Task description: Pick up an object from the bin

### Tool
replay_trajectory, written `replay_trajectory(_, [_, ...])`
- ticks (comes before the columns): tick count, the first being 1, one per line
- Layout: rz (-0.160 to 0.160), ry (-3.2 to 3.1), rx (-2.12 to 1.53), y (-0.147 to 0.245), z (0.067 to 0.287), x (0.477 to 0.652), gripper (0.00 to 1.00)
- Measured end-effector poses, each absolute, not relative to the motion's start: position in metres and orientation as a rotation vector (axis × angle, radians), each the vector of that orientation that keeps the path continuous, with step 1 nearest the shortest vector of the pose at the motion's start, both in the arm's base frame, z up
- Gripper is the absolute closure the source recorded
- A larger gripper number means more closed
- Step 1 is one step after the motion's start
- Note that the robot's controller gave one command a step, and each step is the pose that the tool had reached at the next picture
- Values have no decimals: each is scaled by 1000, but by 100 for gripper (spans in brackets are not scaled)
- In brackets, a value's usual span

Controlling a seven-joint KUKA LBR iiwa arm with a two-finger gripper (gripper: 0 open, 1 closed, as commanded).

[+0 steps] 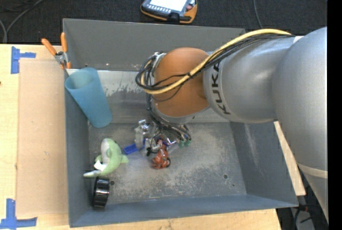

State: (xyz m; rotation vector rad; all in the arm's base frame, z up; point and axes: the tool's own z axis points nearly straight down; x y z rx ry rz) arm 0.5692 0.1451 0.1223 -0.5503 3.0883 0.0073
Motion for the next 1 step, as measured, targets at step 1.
replay_trajectory(1, [6,3100,-485,140,217,564,100])
